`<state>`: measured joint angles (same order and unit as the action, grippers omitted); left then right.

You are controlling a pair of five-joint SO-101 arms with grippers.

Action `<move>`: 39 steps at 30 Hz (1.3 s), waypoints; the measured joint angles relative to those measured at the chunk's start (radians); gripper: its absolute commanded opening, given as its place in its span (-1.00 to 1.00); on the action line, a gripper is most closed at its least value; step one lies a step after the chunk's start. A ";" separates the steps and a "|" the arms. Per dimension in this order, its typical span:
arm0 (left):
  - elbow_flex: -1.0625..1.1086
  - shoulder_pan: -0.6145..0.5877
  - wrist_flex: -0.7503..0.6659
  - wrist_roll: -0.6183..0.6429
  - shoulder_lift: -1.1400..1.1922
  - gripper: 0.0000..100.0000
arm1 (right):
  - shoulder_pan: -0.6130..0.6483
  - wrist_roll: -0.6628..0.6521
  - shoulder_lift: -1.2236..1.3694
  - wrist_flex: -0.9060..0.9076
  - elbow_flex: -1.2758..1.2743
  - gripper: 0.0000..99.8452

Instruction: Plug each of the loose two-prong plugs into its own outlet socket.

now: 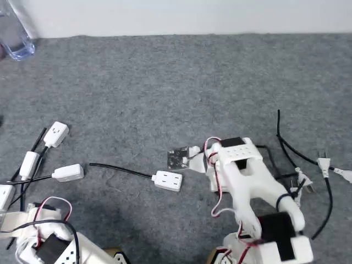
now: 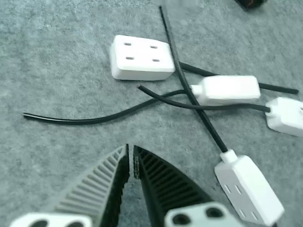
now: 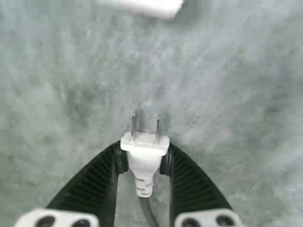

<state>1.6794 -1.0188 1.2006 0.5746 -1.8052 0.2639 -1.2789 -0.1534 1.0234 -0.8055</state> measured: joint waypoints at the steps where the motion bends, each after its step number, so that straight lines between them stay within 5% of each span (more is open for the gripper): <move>1: 0.000 0.014 0.000 0.000 0.000 -0.97 | 0.018 0.043 -0.032 0.006 0.000 -0.98; 8: -0.055 0.167 -0.147 0.018 0.000 -0.97 | 0.169 0.222 -0.356 0.238 0.000 -0.98; 16: -0.104 0.563 -0.391 0.371 0.000 -0.97 | 0.298 0.477 -0.583 0.344 0.000 -0.98; 20: -0.104 0.804 -0.500 0.494 0.000 -0.97 | 0.301 0.549 -0.594 0.344 0.009 -0.98; 30: -0.104 1.332 -0.520 0.519 0.000 -0.97 | 0.215 0.704 -0.606 0.255 0.104 -0.98; 39: -0.121 1.597 -0.514 0.519 0.000 -0.97 | 0.124 0.681 -0.606 0.043 -0.017 -0.98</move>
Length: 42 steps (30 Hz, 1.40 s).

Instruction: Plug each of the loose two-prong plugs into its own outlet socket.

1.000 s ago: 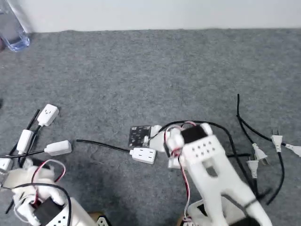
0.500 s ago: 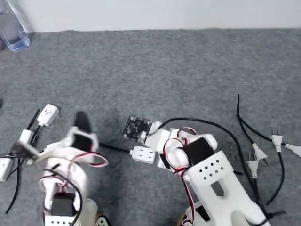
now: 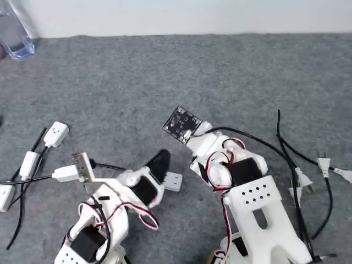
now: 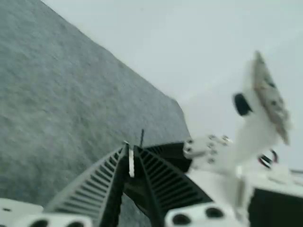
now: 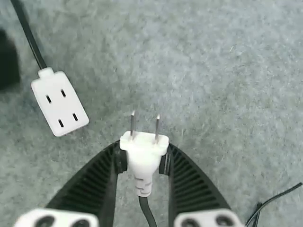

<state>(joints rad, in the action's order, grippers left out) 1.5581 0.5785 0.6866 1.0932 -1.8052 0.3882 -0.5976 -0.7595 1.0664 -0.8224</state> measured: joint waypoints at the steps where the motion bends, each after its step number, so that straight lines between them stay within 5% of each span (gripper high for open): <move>1: -0.005 0.028 0.000 0.000 0.000 -0.97 | -0.002 -0.008 0.000 -0.012 -0.005 -0.98; 15: -0.018 0.140 0.008 -0.006 0.000 -0.97 | 0.123 -0.051 0.000 0.044 -0.005 -0.98; 28: -0.121 0.144 0.196 -0.025 0.000 -0.97 | 0.282 -0.124 -0.204 0.241 0.089 -0.98; 42: -0.124 0.143 0.196 -0.025 0.000 -0.97 | 0.282 -0.126 -0.216 0.265 0.110 -0.98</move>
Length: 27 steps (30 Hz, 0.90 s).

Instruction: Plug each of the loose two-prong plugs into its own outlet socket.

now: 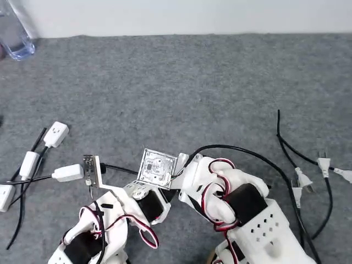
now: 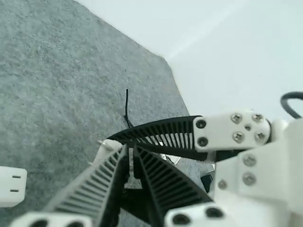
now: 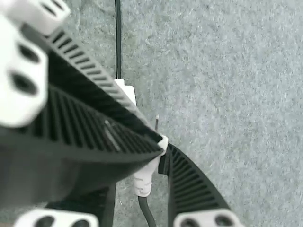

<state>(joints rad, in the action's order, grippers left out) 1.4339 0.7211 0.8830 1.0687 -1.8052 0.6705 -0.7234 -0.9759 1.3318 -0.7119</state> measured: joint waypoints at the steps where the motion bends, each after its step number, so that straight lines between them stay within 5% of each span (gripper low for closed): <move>1: 0.000 0.000 0.003 0.000 0.000 -0.97 | 0.000 0.000 0.000 0.000 0.014 -0.98; 27: -0.041 0.009 0.025 -0.006 -0.009 -0.97 | 0.051 0.107 0.003 0.149 0.236 -0.98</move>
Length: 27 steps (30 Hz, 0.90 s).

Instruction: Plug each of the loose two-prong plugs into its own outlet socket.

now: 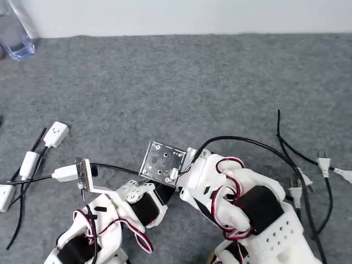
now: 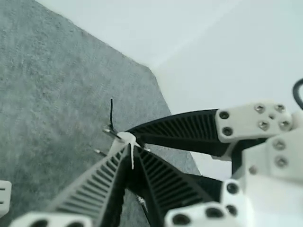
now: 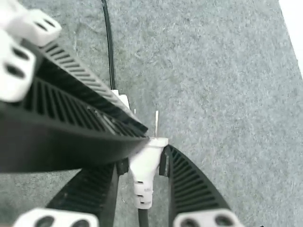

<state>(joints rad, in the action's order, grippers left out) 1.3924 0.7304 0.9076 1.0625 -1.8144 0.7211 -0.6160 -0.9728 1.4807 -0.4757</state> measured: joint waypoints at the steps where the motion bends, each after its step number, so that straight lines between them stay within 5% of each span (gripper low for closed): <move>1: 0.000 0.000 0.000 0.000 0.000 -0.97 | 0.000 0.003 0.002 0.000 0.000 -0.98; 27: 0.029 -0.002 0.012 0.005 0.005 -0.97 | 0.086 0.032 -0.017 0.046 0.157 -0.98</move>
<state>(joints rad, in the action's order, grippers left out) 1.4216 0.7288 0.9198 1.0671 -1.8098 0.8071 -0.5838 -0.9897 1.5267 -0.3191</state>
